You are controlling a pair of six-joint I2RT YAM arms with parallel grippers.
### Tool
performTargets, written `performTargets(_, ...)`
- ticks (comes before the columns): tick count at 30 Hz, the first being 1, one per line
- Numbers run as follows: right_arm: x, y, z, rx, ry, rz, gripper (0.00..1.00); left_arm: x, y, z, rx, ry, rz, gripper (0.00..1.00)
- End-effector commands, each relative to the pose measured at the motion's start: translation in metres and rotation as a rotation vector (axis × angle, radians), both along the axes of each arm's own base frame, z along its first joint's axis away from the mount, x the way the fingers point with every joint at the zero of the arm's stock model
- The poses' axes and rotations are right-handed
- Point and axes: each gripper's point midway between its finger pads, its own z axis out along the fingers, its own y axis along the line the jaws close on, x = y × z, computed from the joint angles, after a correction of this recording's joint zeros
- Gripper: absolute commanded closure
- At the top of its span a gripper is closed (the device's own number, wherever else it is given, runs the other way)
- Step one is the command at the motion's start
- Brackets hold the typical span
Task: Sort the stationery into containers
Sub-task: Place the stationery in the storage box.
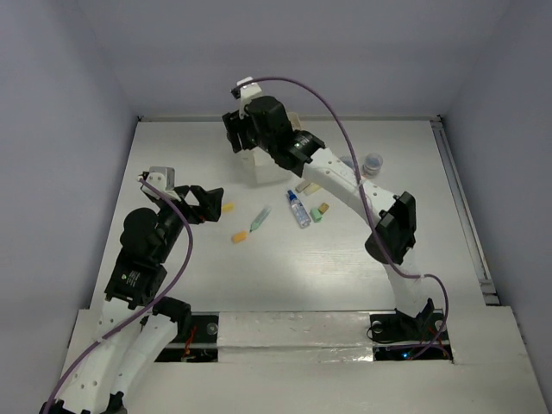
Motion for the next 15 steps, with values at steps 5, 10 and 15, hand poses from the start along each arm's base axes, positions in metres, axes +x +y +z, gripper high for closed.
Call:
performTargets(5, 0.059, -0.029, 0.085, 0.113, -0.237, -0.123, 0.62, -0.001, -0.004, 0.018, -0.018, -0.047, -0.020, 0.01)
performTargets(10, 0.096, -0.050, 0.081, 0.142, -0.278, -0.192, 0.62, 0.000, -0.004, 0.016, -0.015, -0.042, -0.018, 0.01)
performTargets(15, 0.130, -0.058, 0.069, 0.163, -0.304, -0.204, 0.63, 0.001, -0.005, 0.015, -0.011, -0.037, -0.021, 0.01)
